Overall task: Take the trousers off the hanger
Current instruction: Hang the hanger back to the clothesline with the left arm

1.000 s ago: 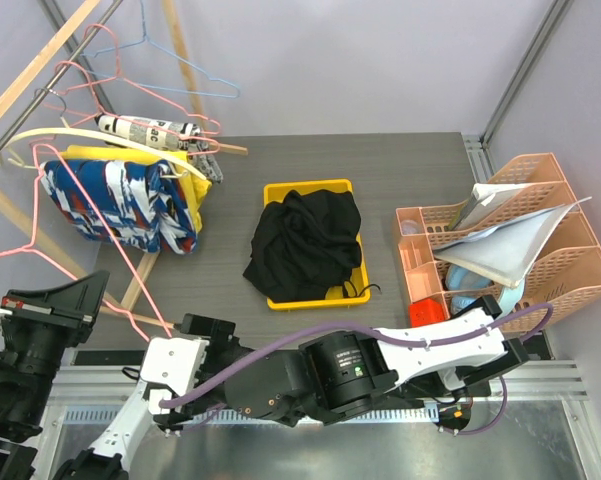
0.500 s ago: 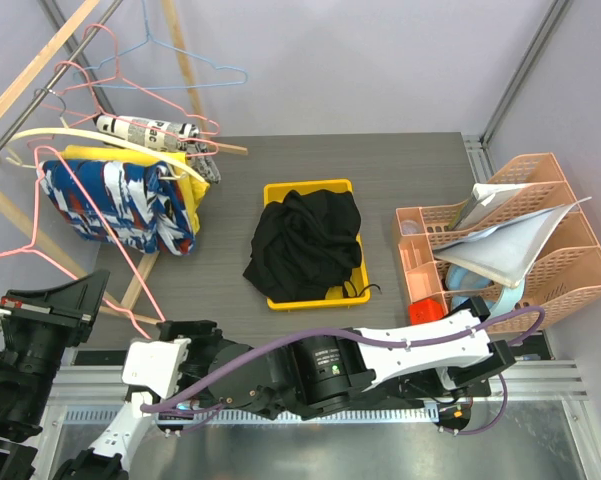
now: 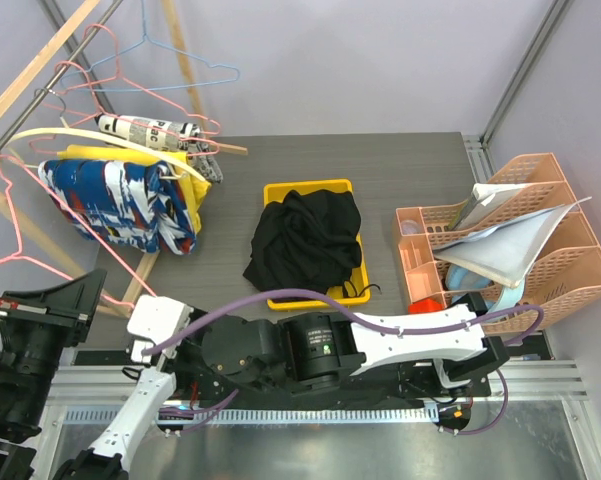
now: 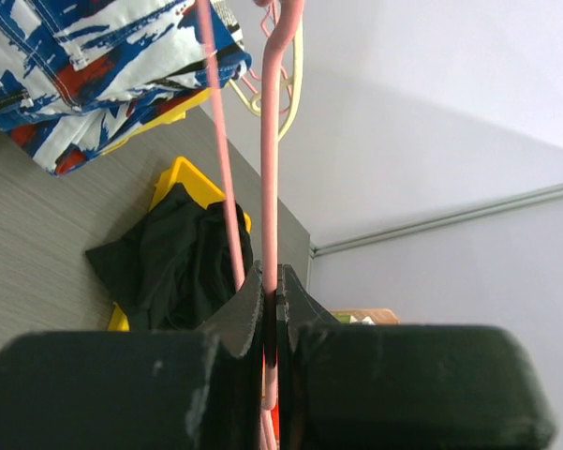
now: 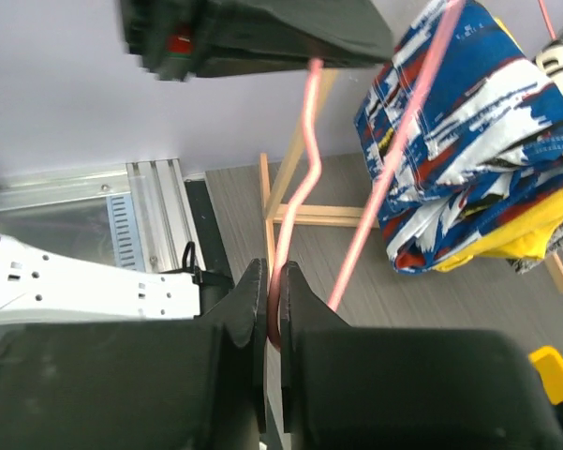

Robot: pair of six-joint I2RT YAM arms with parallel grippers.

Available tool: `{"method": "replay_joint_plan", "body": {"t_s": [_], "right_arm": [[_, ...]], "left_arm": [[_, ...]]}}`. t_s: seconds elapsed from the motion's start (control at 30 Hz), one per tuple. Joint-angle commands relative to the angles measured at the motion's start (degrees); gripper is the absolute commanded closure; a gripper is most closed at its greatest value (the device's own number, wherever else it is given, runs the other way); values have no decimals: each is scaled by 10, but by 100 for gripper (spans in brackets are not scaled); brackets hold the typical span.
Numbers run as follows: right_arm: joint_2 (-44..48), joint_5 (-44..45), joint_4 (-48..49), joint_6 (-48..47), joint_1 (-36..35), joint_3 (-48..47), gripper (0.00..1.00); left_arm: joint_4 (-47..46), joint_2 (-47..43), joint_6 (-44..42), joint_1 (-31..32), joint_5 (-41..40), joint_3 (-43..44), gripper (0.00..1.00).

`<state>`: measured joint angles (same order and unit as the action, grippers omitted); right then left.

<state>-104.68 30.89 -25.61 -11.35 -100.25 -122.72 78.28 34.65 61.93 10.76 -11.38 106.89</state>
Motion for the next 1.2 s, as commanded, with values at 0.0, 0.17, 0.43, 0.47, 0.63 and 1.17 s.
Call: {"method": "replay_joint_plan", "body": {"t_s": [0.0, 0.17, 0.43, 0.47, 0.63, 1.17], "right_arm": [[-1, -24, 28, 36, 3, -17, 99], [15, -35, 28, 96, 4, -17, 99], [81, -17, 101, 179, 4, 66, 99], [84, -16, 100, 186, 4, 69, 99], [111, -15, 101, 213, 4, 104, 99], [166, 6, 96, 244, 1, 171, 99]], "left_arm": [[78, 9, 9, 1, 43, 2, 100], [9, -21, -10, 1, 94, -42, 68], [-80, -66, 9, 10, 178, -117, 44], [-80, -64, 8, 10, 178, -114, 44], [-101, -68, 17, 13, 181, -118, 48], [-217, -91, 79, 14, 222, -185, 61]]}}
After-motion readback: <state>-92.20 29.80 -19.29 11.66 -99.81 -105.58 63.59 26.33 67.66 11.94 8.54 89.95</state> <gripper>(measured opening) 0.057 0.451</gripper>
